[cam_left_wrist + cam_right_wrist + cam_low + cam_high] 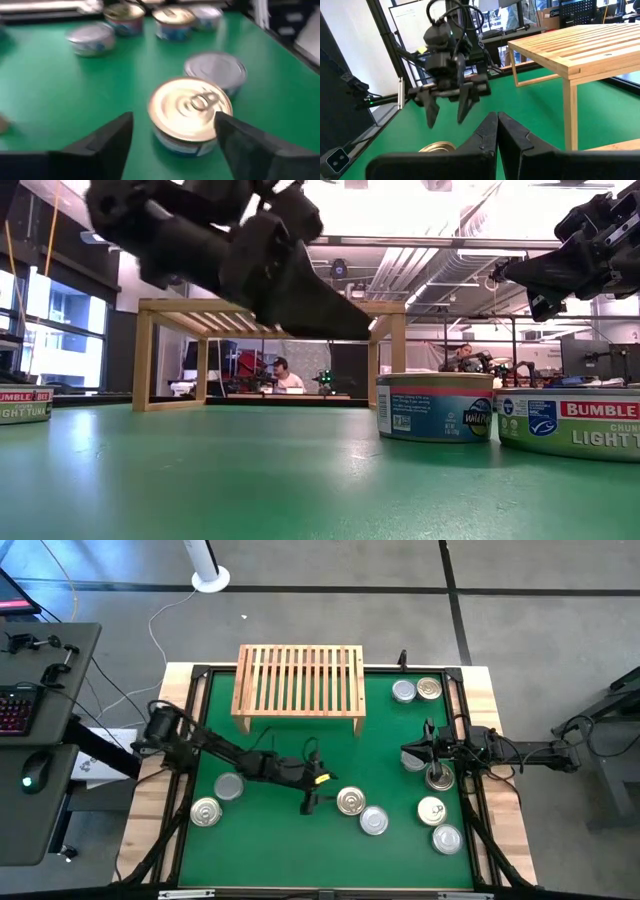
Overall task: Stack canned seafood by type on shelf
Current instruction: Put the blue pink tuna can on the shelf
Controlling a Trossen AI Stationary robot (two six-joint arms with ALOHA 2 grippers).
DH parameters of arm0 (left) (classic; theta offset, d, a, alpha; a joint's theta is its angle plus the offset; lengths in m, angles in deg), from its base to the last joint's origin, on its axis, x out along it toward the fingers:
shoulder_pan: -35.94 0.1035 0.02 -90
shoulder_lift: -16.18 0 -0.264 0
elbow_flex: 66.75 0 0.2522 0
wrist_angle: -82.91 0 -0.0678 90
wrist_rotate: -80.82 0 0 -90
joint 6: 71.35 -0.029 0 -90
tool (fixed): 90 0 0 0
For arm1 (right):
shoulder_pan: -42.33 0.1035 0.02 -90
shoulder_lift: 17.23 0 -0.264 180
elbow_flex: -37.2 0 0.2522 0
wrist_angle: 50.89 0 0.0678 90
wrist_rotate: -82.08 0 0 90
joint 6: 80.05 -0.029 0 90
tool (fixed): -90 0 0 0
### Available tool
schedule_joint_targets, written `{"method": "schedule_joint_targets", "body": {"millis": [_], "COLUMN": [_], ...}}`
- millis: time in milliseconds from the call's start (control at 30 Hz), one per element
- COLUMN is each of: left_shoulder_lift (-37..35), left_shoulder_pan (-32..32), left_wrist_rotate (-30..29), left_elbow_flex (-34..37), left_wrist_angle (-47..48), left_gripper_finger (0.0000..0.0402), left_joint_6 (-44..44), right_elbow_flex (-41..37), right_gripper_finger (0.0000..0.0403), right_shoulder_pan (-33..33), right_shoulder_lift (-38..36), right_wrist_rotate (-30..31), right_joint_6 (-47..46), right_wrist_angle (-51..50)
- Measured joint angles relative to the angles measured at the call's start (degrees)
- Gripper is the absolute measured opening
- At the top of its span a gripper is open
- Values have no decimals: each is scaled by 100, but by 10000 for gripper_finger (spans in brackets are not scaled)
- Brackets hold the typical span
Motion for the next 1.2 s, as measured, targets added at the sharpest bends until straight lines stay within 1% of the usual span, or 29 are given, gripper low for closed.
{"method": "schedule_joint_targets", "body": {"millis": [133,233,400,533,600,733,867,1000,1067,1200], "left_shoulder_lift": [321,484,638,817,931,1168,1168,941,797,464], "left_shoulder_pan": [9,-79,-149,-144,-144,-144,-144,-198,-273,-469], "left_wrist_rotate": [457,602,624,409,371,343,252,3,-191,-761], "left_elbow_flex": [-364,-541,-674,-775,-916,-1198,-1481,-1511,-1510,-1495], "left_wrist_angle": [359,463,446,328,230,374,1166,1874,2227,3119], "left_gripper_finger": [326,340,341,341,340,340,340,340,340,340], "left_joint_6": [-292,-399,-432,-436,-434,-351,-353,-288,-280,-129], "right_elbow_flex": [0,0,-1,0,0,0,-1,0,0,0], "right_gripper_finger": [3,3,3,3,3,3,3,3,3,3], "right_shoulder_pan": [0,2,1,1,2,0,0,0,2,2], "right_shoulder_lift": [0,0,0,0,0,0,-1,0,0,2], "right_wrist_rotate": [0,0,-1,-1,0,0,0,0,-1,0], "right_joint_6": [-2,-2,0,-2,-2,0,0,0,0,-2], "right_wrist_angle": [0,0,2,1,0,0,2,0,1,0]}}
